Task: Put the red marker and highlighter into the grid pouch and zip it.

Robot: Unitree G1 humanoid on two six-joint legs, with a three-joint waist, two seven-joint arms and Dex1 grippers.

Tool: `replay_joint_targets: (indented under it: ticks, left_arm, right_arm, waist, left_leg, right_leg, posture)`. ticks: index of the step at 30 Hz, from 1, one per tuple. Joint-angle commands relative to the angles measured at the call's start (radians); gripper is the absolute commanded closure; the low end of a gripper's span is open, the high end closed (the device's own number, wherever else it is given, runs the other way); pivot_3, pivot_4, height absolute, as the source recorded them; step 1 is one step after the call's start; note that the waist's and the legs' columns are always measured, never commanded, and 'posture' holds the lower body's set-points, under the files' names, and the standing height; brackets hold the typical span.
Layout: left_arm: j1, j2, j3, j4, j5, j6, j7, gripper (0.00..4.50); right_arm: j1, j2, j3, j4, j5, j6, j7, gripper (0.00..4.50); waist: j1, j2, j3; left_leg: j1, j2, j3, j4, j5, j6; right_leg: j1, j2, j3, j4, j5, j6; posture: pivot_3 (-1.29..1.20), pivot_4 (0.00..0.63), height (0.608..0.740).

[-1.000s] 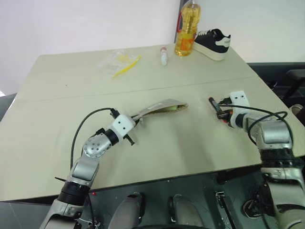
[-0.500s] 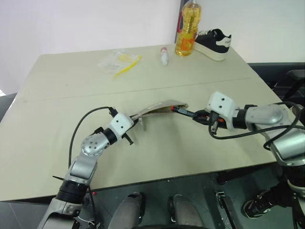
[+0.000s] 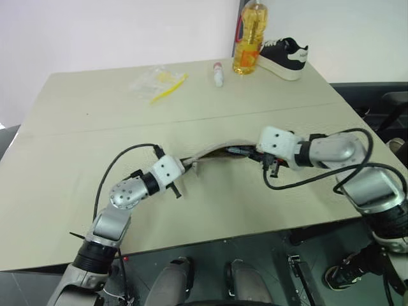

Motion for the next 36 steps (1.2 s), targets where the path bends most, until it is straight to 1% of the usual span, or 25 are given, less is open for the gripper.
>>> replay_joint_targets:
  ticks: [1, 5, 9, 11, 13, 14, 17, 20, 22, 24, 28, 32, 36]
  left_arm:
    - [-0.024, 0.008, -0.018, -0.045, -0.007, -0.009, -0.030, 4.50]
    - [-0.031, 0.004, -0.029, -0.058, -0.015, 0.007, -0.046, 4.50]
    - [-0.026, 0.006, -0.026, -0.074, -0.014, 0.024, -0.045, 4.50]
    - [-0.020, 0.006, -0.020, -0.078, -0.016, 0.032, -0.041, 4.50]
    - [-0.016, 0.001, -0.010, -0.078, -0.022, 0.042, -0.030, 4.50]
    - [-0.016, -0.008, 0.001, -0.075, -0.031, 0.054, -0.019, 4.50]
    - [-0.024, -0.037, 0.033, -0.063, -0.055, 0.098, 0.017, 4.50]
    - [-0.054, -0.087, 0.081, -0.045, -0.109, 0.172, 0.069, 4.50]
    - [-0.086, -0.129, 0.108, -0.035, -0.155, 0.240, 0.094, 4.50]
    - [-0.119, -0.172, 0.136, -0.031, -0.212, 0.318, 0.115, 4.50]
    - [-0.175, -0.228, 0.166, -0.022, -0.277, 0.425, 0.150, 4.50]
    - [-0.211, -0.260, 0.165, -0.016, -0.304, 0.466, 0.174, 4.50]
    - [-0.223, -0.284, 0.160, -0.023, -0.318, 0.487, 0.191, 4.50]
  right_arm:
    - [-0.065, 0.018, 0.085, -0.044, -0.102, -0.077, 0.028, 4.10]
    - [-0.096, 0.069, 0.140, -0.034, -0.168, -0.098, 0.028, 4.10]
    - [-0.111, 0.112, 0.126, -0.021, -0.185, -0.094, 0.031, 4.10]
    - [-0.116, 0.118, 0.106, -0.017, -0.182, -0.093, 0.037, 3.05]
    - [-0.112, 0.116, 0.070, -0.026, -0.161, -0.093, 0.046, 2.10]
    - [-0.109, 0.117, 0.031, -0.037, -0.125, -0.081, 0.055, 1.67]
    - [-0.103, 0.113, -0.080, -0.063, -0.015, -0.028, 0.090, 1.67]
    - [-0.120, 0.131, -0.248, -0.085, 0.168, 0.116, 0.121, 1.67]
    - [-0.096, 0.129, -0.313, -0.130, 0.278, 0.199, 0.148, 1.67]
    - [-0.058, 0.147, -0.313, -0.170, 0.320, 0.246, 0.124, 1.67]
    - [-0.034, 0.270, -0.250, -0.148, 0.288, 0.308, -0.051, 1.67]
    - [-0.057, 0.423, -0.211, -0.095, 0.268, 0.367, -0.220, 1.67]
    - [-0.078, 0.513, -0.173, -0.044, 0.247, 0.370, -0.315, 1.67]
  waist:
    - [0.000, 0.000, 0.000]
    - [0.000, 0.000, 0.000]
    - [0.001, 0.000, 0.000]
    - [0.000, 0.000, 0.000]
    - [0.000, 0.000, 0.000]
    - [0.001, 0.000, 0.000]
    - [0.002, 0.000, 0.000]
    - [0.002, 0.000, 0.000]
    - [0.003, -0.001, 0.001]
    - [0.002, -0.002, 0.000]
    - [-0.004, -0.005, 0.000]
    - [-0.001, -0.005, 0.000]
    - [0.001, -0.005, 0.000]
  left_leg:
    - [0.000, 0.000, 0.000, 0.000, 0.000, 0.000]
    - [0.000, 0.000, 0.000, 0.000, -0.001, -0.001]
    - [0.000, 0.000, 0.000, 0.000, 0.000, 0.000]
    - [0.000, 0.000, 0.000, 0.000, 0.000, 0.000]
    - [0.000, 0.000, 0.000, 0.000, 0.000, 0.000]
    - [0.000, 0.000, 0.000, 0.000, 0.000, 0.000]
    - [0.000, 0.000, 0.000, 0.000, 0.000, 0.000]
    - [0.000, 0.000, -0.001, 0.000, 0.000, 0.000]
    - [0.000, 0.000, -0.001, 0.001, 0.000, 0.000]
    - [0.000, 0.000, -0.001, 0.001, 0.000, 0.000]
    - [0.000, 0.000, -0.001, 0.001, 0.000, 0.000]
    - [0.001, 0.000, -0.002, 0.001, 0.001, 0.000]
    - [0.001, -0.001, -0.002, 0.001, 0.001, 0.000]
  right_leg:
    - [0.000, 0.000, 0.000, 0.000, 0.000, 0.000]
    - [0.000, 0.000, 0.000, 0.000, 0.000, 0.000]
    - [0.000, 0.000, 0.000, 0.000, 0.000, 0.000]
    - [0.000, 0.000, 0.000, 0.000, 0.000, 0.001]
    - [0.000, 0.000, 0.000, 0.000, 0.000, 0.001]
    - [0.000, 0.000, 0.000, 0.000, 0.001, 0.001]
    - [0.000, 0.000, 0.000, 0.000, 0.001, 0.003]
    - [0.000, 0.001, 0.000, 0.000, 0.002, 0.003]
    - [0.001, 0.001, 0.000, 0.001, 0.002, 0.003]
    - [0.001, 0.001, -0.001, 0.001, 0.002, 0.003]
    - [0.000, 0.001, -0.001, 0.002, 0.002, 0.004]
    - [-0.001, 0.001, -0.001, 0.004, 0.002, 0.004]
    - [0.000, 0.001, -0.001, 0.004, 0.002, 0.004]
  posture:
    - [0.00, 0.150, 0.740]
    - [0.00, 0.150, 0.740]
    - [0.00, 0.150, 0.740]
    - [0.00, 0.150, 0.740]
    - [0.00, 0.150, 0.740]
    - [0.00, 0.150, 0.740]
    - [0.00, 0.150, 0.740]
    - [0.00, 0.150, 0.740]
    - [0.00, 0.150, 0.740]
    - [0.00, 0.150, 0.740]
    - [0.00, 0.150, 0.740]
    - [0.00, 0.150, 0.740]
    - [0.00, 0.150, 0.740]
